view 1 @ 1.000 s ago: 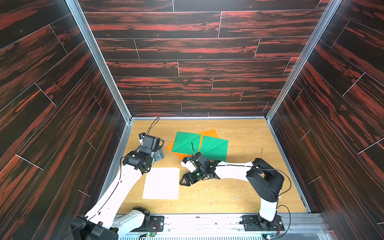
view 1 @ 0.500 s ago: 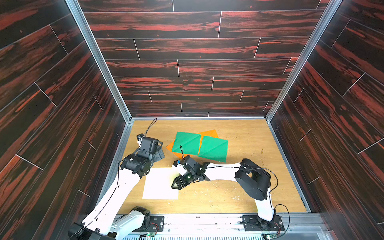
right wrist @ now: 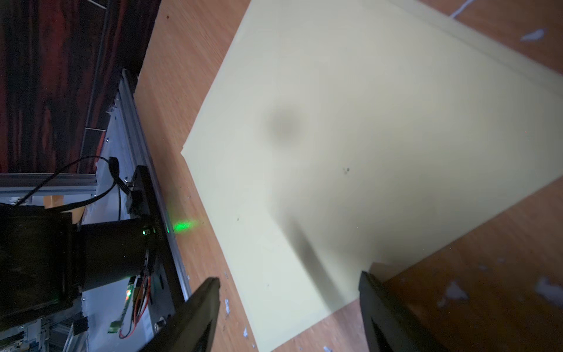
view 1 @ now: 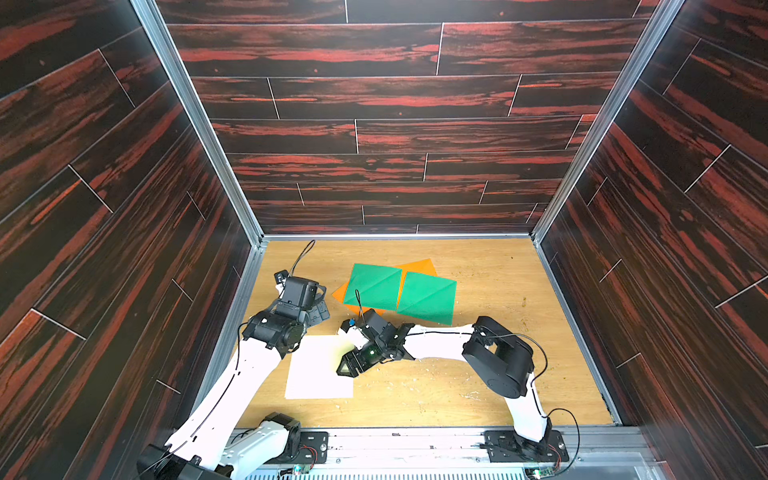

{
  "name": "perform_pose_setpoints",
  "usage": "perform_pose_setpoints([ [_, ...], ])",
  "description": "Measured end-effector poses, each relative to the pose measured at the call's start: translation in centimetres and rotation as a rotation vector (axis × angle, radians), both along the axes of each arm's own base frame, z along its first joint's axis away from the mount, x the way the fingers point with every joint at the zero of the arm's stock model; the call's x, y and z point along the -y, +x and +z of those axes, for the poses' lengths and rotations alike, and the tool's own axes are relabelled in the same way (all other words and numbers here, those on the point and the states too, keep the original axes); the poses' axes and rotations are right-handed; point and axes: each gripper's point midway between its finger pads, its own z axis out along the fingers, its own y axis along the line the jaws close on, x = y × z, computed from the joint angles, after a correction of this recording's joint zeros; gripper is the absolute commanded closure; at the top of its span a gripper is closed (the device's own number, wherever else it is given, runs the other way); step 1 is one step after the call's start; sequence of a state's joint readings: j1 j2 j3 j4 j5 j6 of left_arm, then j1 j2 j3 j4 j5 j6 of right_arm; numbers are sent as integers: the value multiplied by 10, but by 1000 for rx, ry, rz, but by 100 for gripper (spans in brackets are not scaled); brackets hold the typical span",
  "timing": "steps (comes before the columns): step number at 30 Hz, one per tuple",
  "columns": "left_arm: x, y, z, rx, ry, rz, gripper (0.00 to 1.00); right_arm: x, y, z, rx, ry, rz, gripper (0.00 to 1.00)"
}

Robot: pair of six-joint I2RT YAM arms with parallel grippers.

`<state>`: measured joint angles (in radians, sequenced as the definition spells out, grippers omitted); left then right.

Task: Sort the scattered colored papers by color
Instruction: Place the colored paper.

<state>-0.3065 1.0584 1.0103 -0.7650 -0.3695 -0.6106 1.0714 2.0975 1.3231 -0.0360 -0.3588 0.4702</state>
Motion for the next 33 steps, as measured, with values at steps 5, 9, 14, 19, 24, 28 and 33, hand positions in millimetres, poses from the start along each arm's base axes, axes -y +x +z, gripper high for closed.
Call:
perform_pose_setpoints([
  [5, 0, 0, -3, 0, -2, 0, 1, 0, 3, 0, 12, -5, -11, 23],
  [9, 0, -2, -9, 2, -11, 4, 0, 15, 12, 3, 78, -48, -80, 20],
  [14, 9, 5, -12, 40, -57, -12, 0, 53, 47, 53, 235, -66, -258, 16],
  [19, 33, 37, -21, 54, -138, -56, 0, 109, 136, 137, 346, 59, -515, 18],
  [24, 86, 91, -62, -23, -300, -162, 12, 196, 237, 129, 346, -25, -771, 22],
  [28, 125, 134, -82, -66, -410, -233, 22, 221, 267, 84, 300, -153, -806, 22],
  [33, 171, 186, -87, -59, -563, -327, 33, 218, 265, 42, 241, -245, -763, 21],
])
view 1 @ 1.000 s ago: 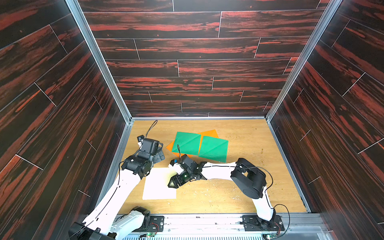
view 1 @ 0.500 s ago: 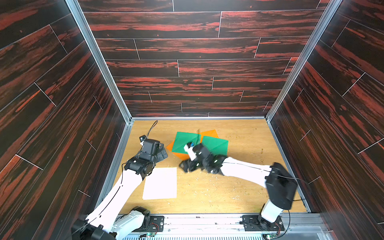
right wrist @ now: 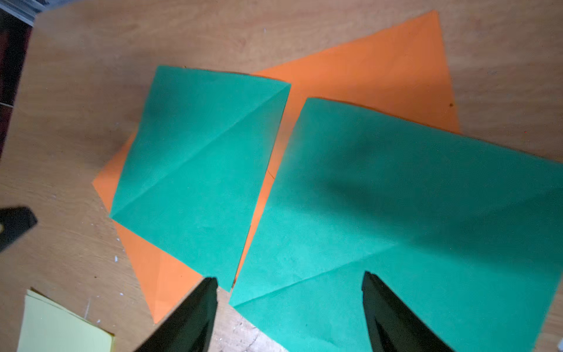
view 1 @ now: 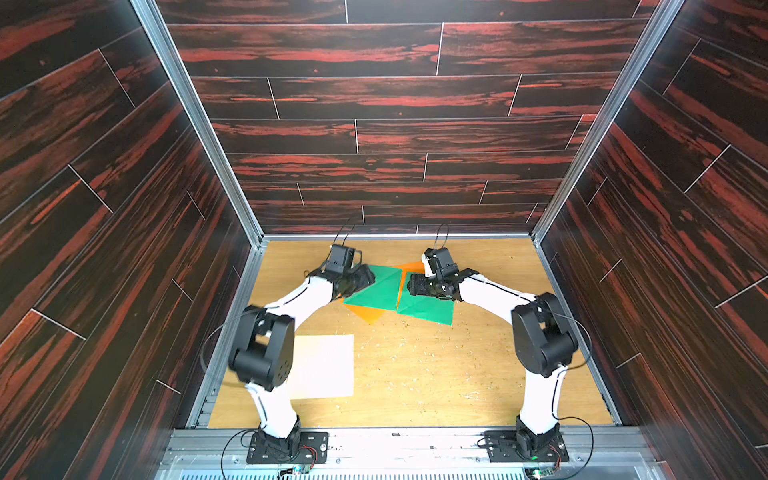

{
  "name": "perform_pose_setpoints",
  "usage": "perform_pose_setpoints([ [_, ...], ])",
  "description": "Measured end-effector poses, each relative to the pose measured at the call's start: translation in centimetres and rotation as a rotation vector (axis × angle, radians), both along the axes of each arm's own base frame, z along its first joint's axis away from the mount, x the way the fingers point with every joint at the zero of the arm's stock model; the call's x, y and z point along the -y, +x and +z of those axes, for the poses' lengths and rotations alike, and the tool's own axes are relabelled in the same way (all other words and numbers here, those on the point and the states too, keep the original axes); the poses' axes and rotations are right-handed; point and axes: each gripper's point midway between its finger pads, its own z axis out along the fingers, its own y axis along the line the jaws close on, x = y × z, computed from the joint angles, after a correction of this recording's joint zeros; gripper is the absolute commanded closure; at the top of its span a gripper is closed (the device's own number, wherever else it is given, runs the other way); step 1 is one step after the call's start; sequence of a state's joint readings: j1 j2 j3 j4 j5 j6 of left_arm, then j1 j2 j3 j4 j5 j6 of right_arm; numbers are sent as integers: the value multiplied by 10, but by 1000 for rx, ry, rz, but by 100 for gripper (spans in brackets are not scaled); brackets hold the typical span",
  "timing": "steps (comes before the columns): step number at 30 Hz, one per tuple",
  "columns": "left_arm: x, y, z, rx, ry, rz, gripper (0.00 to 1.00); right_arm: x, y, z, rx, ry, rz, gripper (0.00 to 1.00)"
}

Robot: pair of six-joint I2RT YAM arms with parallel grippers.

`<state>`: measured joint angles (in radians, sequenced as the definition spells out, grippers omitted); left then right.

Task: Sort the scattered colored papers by color
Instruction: Place the colored paper, then pick up the colored paper from the center of the board.

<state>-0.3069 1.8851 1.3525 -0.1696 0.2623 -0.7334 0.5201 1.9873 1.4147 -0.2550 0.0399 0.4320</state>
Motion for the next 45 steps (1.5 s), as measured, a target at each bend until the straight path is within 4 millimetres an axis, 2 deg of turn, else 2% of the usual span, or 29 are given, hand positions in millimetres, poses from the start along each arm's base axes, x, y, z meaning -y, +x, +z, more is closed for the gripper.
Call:
perform_pose_setpoints([
  [4, 26, 20, -9, -6, -92, -48, 35, 14, 4, -11, -36, 7, -22, 20],
  [8, 49, 31, -18, -18, -146, -100, 33, 43, 9, -23, -62, 7, -76, 20],
  [11, 69, 33, -20, -19, -169, -147, 33, 55, 0, -39, -98, -11, -91, 20],
  [14, 88, 27, -21, -24, -186, -193, 33, 56, -11, -47, -118, -22, -84, 20],
  [21, 115, 16, -17, -18, -202, -255, 33, 64, -24, -49, -121, -12, -91, 19],
  [26, 113, 17, -17, -15, -201, -252, 33, 75, -32, -49, -97, 13, -117, 19],
  [31, 112, 18, -17, -15, -199, -251, 32, 92, -55, -49, -93, 16, -151, 18],
  [36, 116, 15, -17, -15, -200, -264, 32, 103, -69, -50, -100, 3, -176, 18],
  [39, 127, 7, -17, -14, -200, -300, 32, 106, -77, -49, -104, 3, -178, 18],
  [42, 148, -7, -20, -24, -193, -363, 32, 110, -87, -46, -107, 8, -178, 17],
  [45, 172, -19, -27, -34, -181, -424, 32, 110, -86, -24, -63, 34, -187, 17],
])
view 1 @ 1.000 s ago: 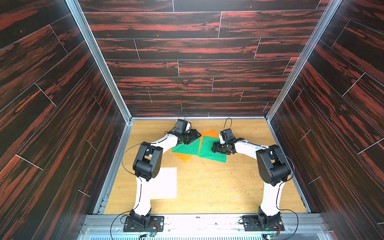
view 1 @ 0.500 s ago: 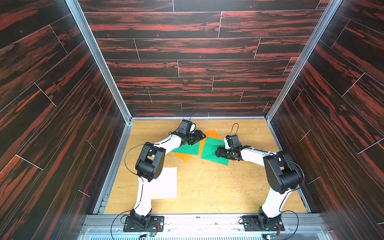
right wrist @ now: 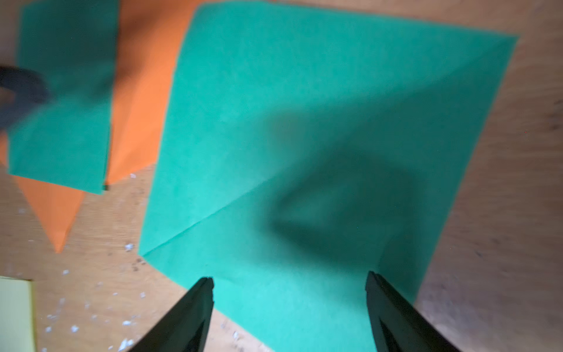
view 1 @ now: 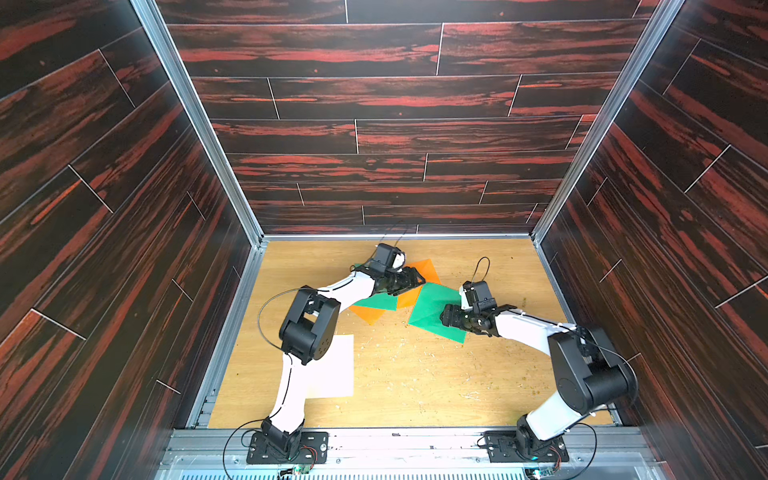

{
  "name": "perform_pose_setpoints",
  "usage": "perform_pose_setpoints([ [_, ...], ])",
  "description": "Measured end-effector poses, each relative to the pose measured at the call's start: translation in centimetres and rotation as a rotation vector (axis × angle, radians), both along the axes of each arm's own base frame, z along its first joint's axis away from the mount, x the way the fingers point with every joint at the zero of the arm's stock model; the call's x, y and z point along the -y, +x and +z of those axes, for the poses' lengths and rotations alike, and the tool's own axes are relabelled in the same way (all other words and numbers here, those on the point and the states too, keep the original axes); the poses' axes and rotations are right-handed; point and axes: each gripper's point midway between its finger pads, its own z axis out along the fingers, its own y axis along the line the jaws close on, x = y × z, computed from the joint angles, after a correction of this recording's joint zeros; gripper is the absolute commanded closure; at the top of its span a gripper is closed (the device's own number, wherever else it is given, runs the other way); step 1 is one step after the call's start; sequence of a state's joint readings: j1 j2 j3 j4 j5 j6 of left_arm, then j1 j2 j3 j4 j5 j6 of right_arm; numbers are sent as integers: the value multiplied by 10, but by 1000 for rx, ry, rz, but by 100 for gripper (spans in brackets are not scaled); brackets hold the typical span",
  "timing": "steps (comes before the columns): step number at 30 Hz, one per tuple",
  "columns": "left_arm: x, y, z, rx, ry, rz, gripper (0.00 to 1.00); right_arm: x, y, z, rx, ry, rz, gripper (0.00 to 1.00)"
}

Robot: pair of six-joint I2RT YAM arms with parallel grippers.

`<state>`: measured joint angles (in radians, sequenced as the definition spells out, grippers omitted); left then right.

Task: Sort the scattered colored papers by color
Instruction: Pick up the colored paper from the center of the board.

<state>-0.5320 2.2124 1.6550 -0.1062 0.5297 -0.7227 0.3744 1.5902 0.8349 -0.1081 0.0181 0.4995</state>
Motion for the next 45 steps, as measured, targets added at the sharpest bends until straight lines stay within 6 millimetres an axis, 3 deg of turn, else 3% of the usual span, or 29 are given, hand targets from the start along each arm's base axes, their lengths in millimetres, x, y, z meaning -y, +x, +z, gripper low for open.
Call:
perform_pose_setpoints([
  [5, 26, -19, -25, -41, 17, -54, 32, 2, 15, 51, 121, 37, -50, 16],
  [8, 27, -23, -44, -76, 37, -53, 32, 7, 20, 59, 133, 37, -90, 15],
  [13, 22, -18, -50, -79, 47, -30, 32, 39, 14, 38, 62, 30, -192, 15],
  [17, 21, -17, -50, -83, 44, -24, 32, 72, -4, 3, -40, 46, -280, 16],
  [19, 22, -17, -50, -84, 42, -21, 32, 76, -11, -8, -82, 64, -293, 16],
  [23, 22, -16, -51, -83, 35, -16, 32, 71, -12, -22, -128, 111, -283, 16],
  [36, 27, -17, -51, -78, 18, -9, 32, 35, 28, -16, -62, 329, -189, 17],
  [45, 32, -17, -51, -72, 5, -12, 32, 18, 34, -12, -58, 438, -130, 18],
])
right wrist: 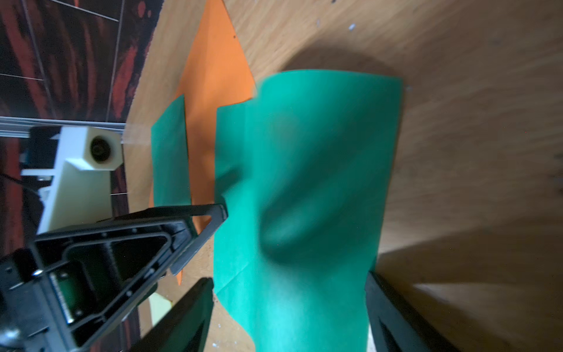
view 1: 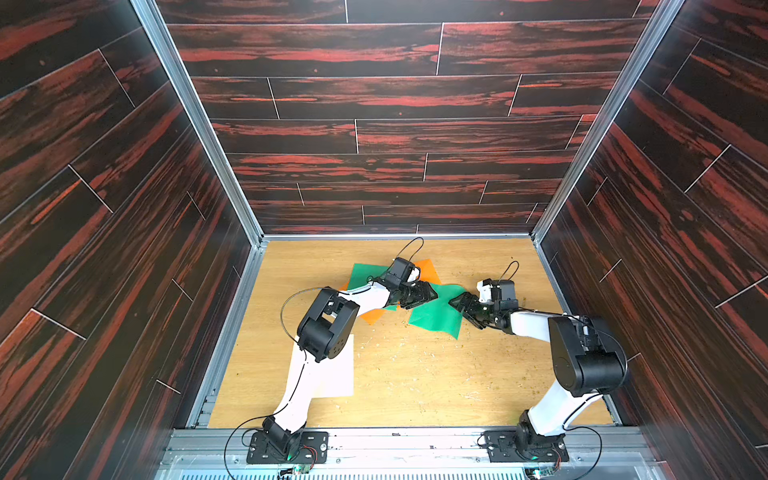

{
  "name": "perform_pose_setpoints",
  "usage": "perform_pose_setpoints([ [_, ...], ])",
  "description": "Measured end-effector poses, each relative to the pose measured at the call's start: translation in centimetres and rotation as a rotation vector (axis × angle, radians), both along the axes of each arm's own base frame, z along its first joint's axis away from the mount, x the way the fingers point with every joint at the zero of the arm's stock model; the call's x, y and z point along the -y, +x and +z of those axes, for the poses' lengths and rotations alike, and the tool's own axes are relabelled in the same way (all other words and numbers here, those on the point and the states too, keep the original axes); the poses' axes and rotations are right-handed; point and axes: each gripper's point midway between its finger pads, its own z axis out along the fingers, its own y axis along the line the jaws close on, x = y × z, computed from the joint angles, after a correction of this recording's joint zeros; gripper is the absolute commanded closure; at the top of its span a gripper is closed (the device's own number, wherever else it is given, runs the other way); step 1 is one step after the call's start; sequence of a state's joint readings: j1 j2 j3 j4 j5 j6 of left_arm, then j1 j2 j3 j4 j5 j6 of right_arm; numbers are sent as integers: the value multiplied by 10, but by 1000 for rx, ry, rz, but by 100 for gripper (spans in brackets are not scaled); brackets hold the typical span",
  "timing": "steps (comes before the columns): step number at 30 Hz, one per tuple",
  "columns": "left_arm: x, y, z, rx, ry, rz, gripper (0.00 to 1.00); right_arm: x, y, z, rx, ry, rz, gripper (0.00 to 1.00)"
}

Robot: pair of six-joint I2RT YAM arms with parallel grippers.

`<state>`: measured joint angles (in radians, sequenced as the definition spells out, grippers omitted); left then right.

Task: Sort the scattered colored papers by color
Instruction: Pick up the colored paper from the center of the board.

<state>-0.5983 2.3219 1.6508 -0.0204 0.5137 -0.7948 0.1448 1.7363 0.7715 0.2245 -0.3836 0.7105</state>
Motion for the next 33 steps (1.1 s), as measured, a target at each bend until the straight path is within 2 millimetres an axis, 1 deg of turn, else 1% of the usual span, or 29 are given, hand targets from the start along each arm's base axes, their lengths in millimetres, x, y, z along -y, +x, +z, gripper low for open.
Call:
perform_pose_setpoints([
  [3, 1, 0, 0, 3, -2, 0, 32, -7, 1, 1, 0, 38, 26, 20],
  [7, 1, 0, 0, 2, -4, 1, 32, -13, 3, 0, -6, 68, 48, 27],
  [8, 1, 0, 0, 1, -4, 1, 32, -13, 2, -1, -10, 72, 50, 28],
  [13, 2, 0, 0, 1, -6, 2, 32, -21, -1, 3, -10, 125, 84, 23],
  [15, 2, 0, 0, 1, -6, 2, 32, -27, -3, 7, 4, 161, 108, 22],
  [17, 2, 0, 0, 1, -7, 2, 32, -33, -3, 16, 31, 208, 138, 21],
  [22, 2, 0, 0, 0, -7, 1, 32, -48, 4, 49, 144, 324, 214, 21],
  [25, 2, 0, 0, 0, -7, 1, 32, -53, 6, 64, 196, 364, 242, 21],
  [29, 2, 0, 0, 0, -8, 0, 32, -56, 7, 71, 222, 384, 258, 21],
  [31, 2, 0, 0, 1, -9, 0, 32, -57, 7, 68, 216, 388, 260, 22],
  [33, 2, 0, 0, 1, -9, -1, 32, -57, 6, 61, 197, 388, 259, 22],
])
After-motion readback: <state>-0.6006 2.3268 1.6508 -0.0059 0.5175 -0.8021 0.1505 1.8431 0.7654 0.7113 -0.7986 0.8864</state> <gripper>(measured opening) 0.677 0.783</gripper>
